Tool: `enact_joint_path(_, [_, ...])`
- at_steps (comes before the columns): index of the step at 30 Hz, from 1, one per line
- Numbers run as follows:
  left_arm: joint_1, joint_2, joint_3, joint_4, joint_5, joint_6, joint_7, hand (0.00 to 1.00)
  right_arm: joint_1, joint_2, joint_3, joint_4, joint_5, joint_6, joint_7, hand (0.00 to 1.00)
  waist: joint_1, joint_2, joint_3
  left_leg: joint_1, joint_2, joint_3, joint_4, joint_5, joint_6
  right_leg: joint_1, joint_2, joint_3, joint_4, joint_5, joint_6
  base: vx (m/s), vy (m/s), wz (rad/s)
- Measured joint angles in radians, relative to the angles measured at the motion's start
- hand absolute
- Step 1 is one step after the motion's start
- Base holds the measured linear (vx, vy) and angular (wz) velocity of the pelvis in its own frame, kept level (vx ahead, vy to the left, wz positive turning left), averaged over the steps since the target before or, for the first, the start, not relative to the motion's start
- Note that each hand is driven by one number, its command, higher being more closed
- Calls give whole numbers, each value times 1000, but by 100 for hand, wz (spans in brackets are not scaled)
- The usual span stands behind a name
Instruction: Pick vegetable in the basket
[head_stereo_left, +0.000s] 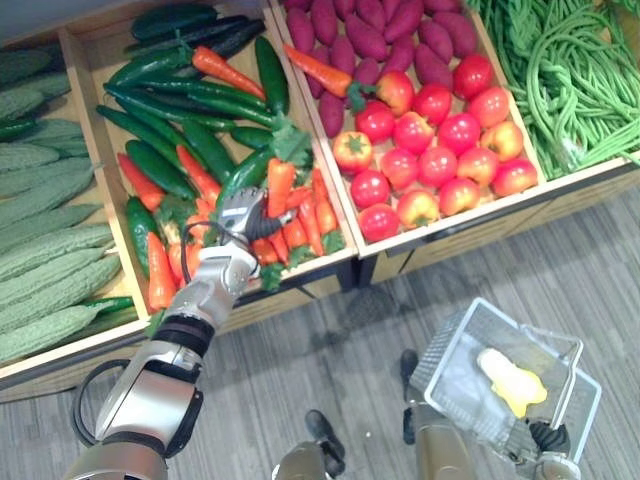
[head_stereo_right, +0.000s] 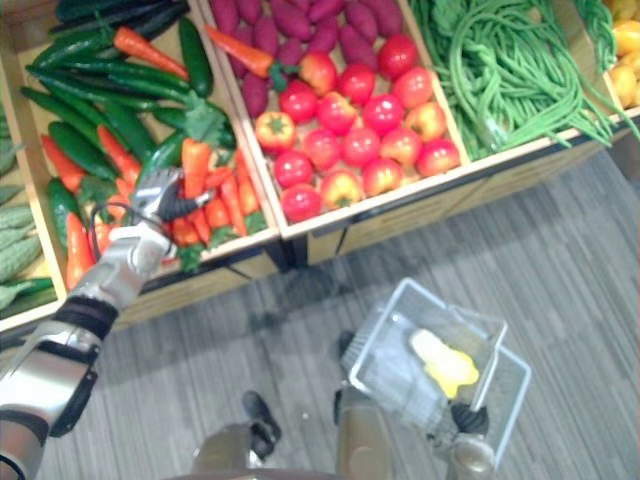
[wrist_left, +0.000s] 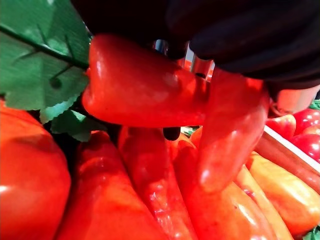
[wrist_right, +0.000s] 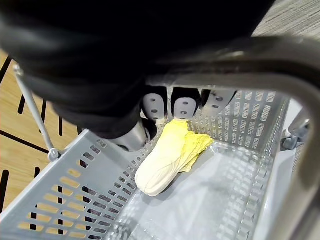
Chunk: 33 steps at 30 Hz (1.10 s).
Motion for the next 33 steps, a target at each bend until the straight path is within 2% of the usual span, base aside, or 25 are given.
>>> enact_joint_path(7, [12,0,4,-14,0,1,-3,100,0,0,-4,32,0,1,0,100,1,-4,-2,26,1,-28,3,0,1,48,-6,-17,-13,2,3,-28,-24,8])
enact_joint_path(14, [73,0,15,-131,0,0,-11,100,1,0,-20,37,-2,12,0,100,6,-6,-4,31,2,-75,29,1,1,90,-21,-49,-18,2,3,-47,-36,17])
enact_joint_path(22, [151,14,16,-267,8,-2,-16,100,22,0,-103,38,-41,29,4,100,9,-3,-31,62,2,-82,30,2,3,134,-22,-53,-29,2,3,-59,-44,4])
enact_joint_path(27, [195,52,15,-434,28,-46,-18,100,57,-17,-174,37,-75,44,5,100,7,-5,-81,95,1,-75,27,1,3,167,-17,-41,-38,2,3,-19,-27,-6])
enact_joint_path(29, [229,80,6,-508,28,-78,-18,100,59,-62,-185,36,-82,57,14,100,6,-4,-104,115,-1,-50,28,-8,5,176,-11,-16,-48,6,5,-21,-15,-28])
enact_joint_path(33, [274,99,-12,-597,21,-128,-23,100,52,-165,-173,-2,-158,60,57,100,6,-3,-105,160,-7,14,32,-32,2,191,6,54,-64,24,13,-43,-1,-57])
